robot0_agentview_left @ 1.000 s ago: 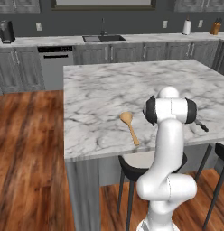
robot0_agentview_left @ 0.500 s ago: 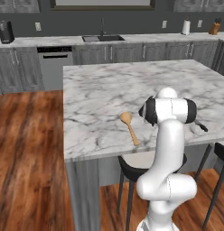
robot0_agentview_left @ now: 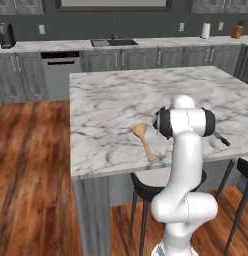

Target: Pick up the metallic utensils from the counter and place them in the open drawer. Make sure not to pick up any wooden utensils.

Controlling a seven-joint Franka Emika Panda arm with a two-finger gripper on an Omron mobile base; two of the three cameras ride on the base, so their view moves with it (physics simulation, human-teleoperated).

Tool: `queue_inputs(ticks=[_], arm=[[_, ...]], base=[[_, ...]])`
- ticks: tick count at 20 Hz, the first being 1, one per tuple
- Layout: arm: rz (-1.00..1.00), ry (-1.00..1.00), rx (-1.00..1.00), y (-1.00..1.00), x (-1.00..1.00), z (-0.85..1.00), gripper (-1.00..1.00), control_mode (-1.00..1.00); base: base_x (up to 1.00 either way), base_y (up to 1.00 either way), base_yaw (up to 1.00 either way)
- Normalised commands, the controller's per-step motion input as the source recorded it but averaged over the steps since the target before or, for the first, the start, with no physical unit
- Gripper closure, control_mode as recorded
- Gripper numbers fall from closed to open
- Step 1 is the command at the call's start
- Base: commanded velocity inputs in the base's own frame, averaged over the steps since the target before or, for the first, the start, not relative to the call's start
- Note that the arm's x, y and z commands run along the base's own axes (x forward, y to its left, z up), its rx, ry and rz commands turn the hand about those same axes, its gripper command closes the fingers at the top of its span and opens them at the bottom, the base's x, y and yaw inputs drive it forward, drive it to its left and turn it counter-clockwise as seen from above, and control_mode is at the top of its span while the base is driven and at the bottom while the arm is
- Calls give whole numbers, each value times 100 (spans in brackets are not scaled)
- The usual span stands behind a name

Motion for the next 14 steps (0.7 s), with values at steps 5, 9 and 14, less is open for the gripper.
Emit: queue_inputs(ticks=[5,9,14], arm=[[0,37,0,74,0,-76,100,-100],[0,13,0,39,-1,-42,100,-100],[0,-12,0,10,-46,0,100,-100]], base=[[0,0,0],[0,0,0],[0,0,0]])
